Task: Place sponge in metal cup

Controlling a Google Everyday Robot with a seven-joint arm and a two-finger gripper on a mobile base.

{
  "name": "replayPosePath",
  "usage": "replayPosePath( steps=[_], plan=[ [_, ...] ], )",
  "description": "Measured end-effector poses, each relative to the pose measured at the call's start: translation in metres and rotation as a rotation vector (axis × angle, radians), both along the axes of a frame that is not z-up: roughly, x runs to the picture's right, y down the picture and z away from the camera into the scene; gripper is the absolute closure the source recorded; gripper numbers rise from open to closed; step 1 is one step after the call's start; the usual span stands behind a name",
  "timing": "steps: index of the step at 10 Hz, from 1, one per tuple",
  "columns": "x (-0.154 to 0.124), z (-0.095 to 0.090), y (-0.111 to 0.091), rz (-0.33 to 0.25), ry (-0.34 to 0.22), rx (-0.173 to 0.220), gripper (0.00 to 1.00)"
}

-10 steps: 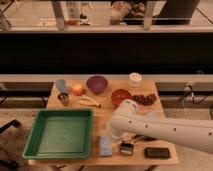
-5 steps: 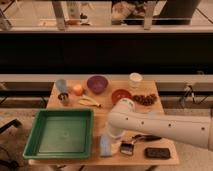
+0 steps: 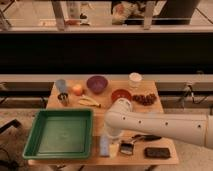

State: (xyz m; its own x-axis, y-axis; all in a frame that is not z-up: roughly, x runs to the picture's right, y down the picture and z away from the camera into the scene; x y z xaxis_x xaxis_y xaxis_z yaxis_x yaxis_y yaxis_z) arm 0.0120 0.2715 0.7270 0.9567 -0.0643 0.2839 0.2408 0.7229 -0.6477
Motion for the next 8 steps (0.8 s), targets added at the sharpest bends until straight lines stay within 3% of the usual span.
replayPosePath(
  steps=[2, 4, 8],
  plan=[
    [0.001, 0.005, 0.002, 0.102, 0.059, 0.016, 0.20],
    [0.006, 0.012, 0.003, 0.151, 0.021, 0.059, 0.20],
    [0.010, 0.029, 0.008, 0.155, -0.076, 0.107, 0.20]
  ],
)
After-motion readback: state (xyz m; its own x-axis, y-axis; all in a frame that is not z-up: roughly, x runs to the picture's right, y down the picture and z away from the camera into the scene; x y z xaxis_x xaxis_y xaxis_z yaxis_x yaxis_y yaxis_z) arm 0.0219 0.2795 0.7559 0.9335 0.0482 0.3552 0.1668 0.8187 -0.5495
